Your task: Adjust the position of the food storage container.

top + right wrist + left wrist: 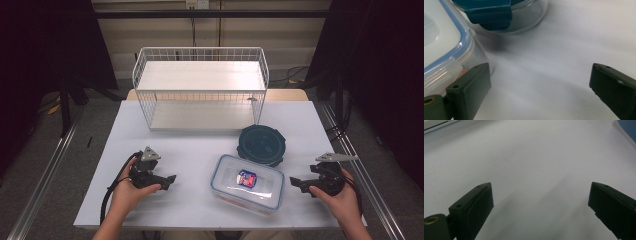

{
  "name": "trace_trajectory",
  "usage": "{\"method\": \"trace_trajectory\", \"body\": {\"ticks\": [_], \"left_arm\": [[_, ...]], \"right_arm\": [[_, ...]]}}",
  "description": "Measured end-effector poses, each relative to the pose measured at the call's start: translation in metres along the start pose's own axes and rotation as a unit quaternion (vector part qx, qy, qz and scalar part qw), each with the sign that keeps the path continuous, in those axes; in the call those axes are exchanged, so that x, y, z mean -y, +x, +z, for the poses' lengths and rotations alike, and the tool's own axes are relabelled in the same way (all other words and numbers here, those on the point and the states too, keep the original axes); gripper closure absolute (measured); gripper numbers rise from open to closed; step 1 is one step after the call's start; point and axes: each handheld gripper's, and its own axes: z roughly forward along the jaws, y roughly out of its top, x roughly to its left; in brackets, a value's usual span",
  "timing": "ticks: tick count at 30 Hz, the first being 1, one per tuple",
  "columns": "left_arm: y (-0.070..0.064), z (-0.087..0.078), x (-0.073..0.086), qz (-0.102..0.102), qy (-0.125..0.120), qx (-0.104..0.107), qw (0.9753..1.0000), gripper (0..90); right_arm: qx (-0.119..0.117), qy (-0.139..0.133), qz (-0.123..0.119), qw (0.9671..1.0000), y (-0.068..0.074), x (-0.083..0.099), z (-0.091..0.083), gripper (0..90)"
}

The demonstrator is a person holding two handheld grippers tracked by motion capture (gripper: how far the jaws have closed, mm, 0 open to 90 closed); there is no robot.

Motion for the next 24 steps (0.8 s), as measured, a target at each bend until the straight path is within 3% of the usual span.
{"method": "trace_trajectory", "body": {"ticks": [6, 10, 15, 21, 24], "left_arm": [[-0.002, 0.002, -0.002, 0.001, 0.009, 0.01, 0.9999, 5.8], [-0.003, 0.005, -0.005, -0.008, 0.001, 0.016, 0.9998, 5.8], [-0.004, 0.008, -0.008, -0.011, 0.004, 0.01, 0.9999, 6.0], [-0.005, 0.012, -0.012, -0.011, 0.007, 0.019, 0.9997, 6.1], [-0.007, 0.014, -0.014, -0.01, 0.006, 0.021, 0.9997, 6.2]], "right_arm": [[-0.014, 0.007, -0.013, 0.9998, 0.003, 0.001, -0.001, 12.3], [-0.018, 0.012, -0.011, 0.9997, 0.006, 0.003, -0.004, 19.1], [-0.037, 0.018, -0.015, 0.999, 0.009, 0.008, -0.011, 42.2], [-0.066, 0.031, -0.022, 0.9971, 0.015, 0.012, -0.015, 76.9], [-0.082, 0.032, -0.013, 0.996, 0.019, 0.014, -0.017, 86.6]]}}
